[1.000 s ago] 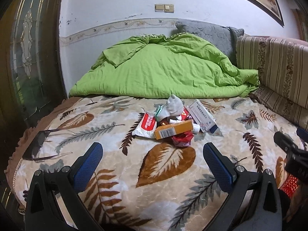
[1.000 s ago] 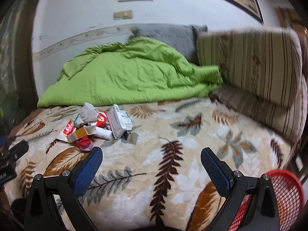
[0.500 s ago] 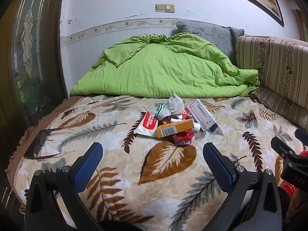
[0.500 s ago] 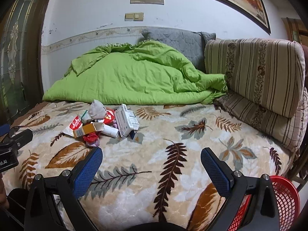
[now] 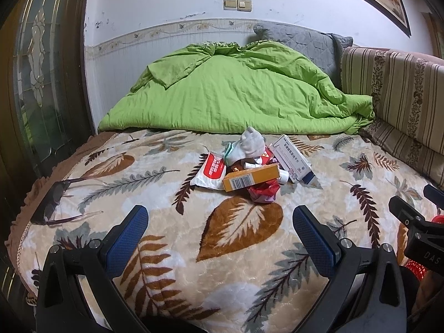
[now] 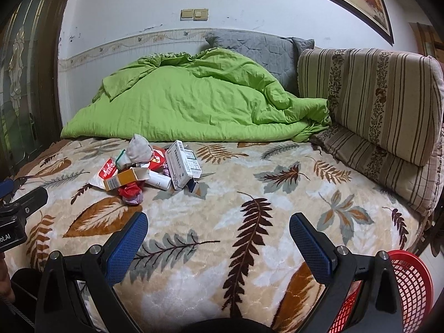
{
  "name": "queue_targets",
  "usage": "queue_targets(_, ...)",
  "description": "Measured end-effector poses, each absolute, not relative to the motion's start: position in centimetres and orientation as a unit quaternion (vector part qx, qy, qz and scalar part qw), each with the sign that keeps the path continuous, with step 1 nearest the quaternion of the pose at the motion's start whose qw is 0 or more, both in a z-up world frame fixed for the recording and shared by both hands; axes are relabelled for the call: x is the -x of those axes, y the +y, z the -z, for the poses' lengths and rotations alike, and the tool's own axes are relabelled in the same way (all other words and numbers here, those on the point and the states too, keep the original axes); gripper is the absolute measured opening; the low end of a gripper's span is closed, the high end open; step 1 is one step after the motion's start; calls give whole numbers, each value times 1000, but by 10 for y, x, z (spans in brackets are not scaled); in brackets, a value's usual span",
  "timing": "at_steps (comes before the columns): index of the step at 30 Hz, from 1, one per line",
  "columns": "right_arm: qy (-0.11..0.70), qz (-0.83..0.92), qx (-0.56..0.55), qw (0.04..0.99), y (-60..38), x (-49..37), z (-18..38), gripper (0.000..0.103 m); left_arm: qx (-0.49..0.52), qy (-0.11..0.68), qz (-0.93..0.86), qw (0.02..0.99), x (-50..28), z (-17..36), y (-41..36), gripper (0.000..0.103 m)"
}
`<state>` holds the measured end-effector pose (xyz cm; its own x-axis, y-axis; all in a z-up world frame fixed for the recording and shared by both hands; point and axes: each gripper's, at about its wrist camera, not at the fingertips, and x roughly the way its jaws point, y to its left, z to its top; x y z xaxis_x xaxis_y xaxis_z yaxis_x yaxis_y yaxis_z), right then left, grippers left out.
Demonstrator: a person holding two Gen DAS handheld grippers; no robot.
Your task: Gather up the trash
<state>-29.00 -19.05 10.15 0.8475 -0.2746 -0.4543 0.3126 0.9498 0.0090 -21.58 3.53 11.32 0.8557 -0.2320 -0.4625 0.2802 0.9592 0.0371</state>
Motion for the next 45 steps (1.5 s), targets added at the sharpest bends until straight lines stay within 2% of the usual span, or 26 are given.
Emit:
queue_targets(32,280,131,-54,949,-193,273,-89,103,-33,272,144,951,203,-105,42,103)
queue_targets(38,303,98,-62,946,-193,264,-86,103,-20,301,156,940,181,-106,46,103)
queue_targets(42,321,69,-88,940,-197,250,-81,95,0,330,168,929,154,-108,48,103)
queue_targets(44,329,56,-101,937,-198,243,-79,83,12,347,179,921,138,-107,45,102)
queue_targets(45,332,53,-103,936,-198,240,-77,82,15,355,186,916,131,-107,43,98)
